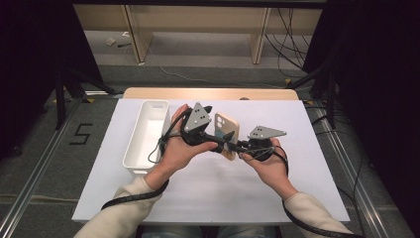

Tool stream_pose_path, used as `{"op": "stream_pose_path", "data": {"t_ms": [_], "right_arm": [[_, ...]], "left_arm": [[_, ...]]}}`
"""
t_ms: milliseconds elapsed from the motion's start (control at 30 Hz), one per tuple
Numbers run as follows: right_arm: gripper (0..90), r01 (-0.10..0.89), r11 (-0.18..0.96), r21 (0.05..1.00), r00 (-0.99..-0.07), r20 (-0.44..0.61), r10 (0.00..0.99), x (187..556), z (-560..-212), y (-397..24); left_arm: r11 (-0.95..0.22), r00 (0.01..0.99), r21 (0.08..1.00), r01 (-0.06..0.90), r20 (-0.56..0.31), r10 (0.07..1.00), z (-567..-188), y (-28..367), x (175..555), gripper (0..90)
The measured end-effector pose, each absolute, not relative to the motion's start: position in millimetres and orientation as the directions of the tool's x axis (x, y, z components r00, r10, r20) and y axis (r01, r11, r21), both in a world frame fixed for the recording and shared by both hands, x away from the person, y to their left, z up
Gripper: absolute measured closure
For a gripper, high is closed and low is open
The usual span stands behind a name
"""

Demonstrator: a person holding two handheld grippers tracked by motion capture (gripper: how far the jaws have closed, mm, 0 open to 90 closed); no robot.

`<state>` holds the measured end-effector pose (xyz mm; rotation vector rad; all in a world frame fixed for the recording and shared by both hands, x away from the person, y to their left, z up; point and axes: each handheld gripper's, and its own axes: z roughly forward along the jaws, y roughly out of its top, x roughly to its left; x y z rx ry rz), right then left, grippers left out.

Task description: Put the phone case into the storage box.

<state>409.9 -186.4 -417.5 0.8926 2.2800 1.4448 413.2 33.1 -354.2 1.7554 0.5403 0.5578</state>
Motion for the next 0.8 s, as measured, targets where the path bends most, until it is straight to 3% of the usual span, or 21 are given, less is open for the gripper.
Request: {"op": "stream_pose_path", "data": {"t_ms": [800], "right_arm": [[80.5,0.335,0.303,0.892,-0.768,0.073,0.636,402.3,-416.4,-170.4]], "left_arm": [[-0.215,0.734,0.970,0.115,0.063,0.676,-369.2,25.9,416.5,0.0]]}}
